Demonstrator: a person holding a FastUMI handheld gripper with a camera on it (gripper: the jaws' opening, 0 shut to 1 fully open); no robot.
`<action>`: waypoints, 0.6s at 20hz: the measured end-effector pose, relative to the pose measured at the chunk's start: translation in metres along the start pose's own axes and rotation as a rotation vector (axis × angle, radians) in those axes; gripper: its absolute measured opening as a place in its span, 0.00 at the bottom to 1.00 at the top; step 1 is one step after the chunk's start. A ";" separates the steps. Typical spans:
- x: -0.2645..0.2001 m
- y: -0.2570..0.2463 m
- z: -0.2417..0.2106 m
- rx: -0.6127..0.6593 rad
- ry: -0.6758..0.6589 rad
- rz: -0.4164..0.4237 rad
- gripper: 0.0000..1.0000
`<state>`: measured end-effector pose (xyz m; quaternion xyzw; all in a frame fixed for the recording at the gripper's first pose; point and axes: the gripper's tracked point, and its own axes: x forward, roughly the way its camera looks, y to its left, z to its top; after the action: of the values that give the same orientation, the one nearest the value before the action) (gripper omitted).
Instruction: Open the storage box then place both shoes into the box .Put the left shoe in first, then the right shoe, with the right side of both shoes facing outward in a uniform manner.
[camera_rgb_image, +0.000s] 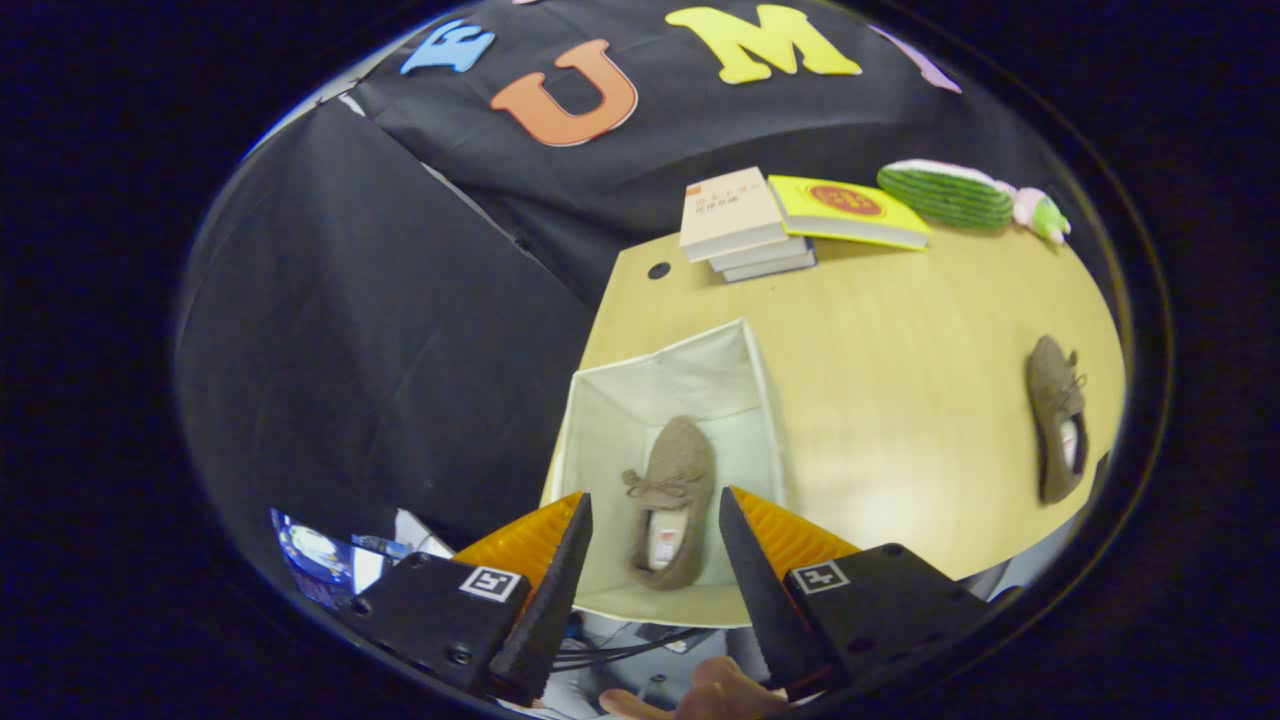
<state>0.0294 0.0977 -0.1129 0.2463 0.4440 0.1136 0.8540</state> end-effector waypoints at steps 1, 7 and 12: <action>-0.015 -0.023 0.018 -0.043 -0.063 -0.048 0.83; -0.104 -0.176 0.055 -0.155 -0.218 -0.308 0.88; -0.142 -0.292 0.029 -0.075 -0.152 -0.405 0.88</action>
<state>-0.0359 -0.2196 -0.1517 0.1280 0.4142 -0.0627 0.8990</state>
